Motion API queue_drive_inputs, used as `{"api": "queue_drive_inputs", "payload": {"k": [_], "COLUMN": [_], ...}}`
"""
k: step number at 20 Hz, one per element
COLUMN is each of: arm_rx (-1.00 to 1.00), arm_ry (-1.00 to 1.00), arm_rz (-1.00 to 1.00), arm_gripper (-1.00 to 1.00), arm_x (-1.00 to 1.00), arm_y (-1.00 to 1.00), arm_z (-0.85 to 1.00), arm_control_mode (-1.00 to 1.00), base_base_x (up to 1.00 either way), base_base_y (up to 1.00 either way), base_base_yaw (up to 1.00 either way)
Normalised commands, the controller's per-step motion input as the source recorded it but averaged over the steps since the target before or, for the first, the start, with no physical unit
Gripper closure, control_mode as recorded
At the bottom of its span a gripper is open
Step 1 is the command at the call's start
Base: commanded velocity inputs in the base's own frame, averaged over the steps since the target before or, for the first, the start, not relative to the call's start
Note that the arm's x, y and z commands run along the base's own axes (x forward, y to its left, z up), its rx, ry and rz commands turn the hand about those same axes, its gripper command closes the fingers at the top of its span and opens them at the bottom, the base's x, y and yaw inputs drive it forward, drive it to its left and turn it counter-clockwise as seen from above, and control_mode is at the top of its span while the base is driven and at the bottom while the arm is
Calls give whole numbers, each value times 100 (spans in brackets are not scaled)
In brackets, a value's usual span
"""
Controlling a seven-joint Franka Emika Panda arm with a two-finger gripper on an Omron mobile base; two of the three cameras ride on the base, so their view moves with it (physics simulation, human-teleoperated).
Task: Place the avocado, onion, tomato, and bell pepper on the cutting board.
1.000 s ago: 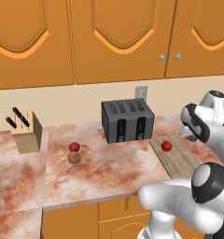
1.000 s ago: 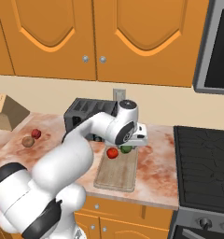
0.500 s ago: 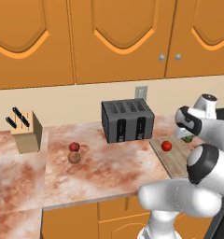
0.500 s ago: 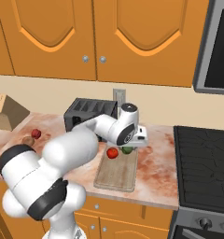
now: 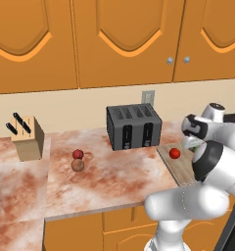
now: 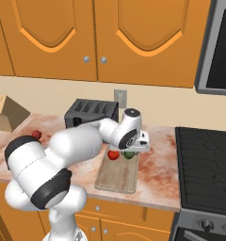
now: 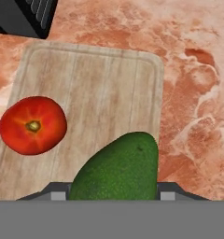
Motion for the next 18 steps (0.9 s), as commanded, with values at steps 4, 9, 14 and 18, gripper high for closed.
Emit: {"api": "queue_drive_inputs", "payload": {"k": [4,9,14,18], "arm_rx": [1,0,0,0], "arm_ry": [2,0,0,1], "arm_rz": [0,0,0,0], "arm_gripper": [100,100,100,100], "arm_x": [4,3,4,10], "arm_y": [0,0,0,0], "arm_z": [-23,-17,-17,-22], "arm_control_mode": [-100,-100,-100,-100], "base_base_x": [0,0,0,0], "base_base_y": [0,0,0,0], "base_base_yaw": [0,0,0,0]}}
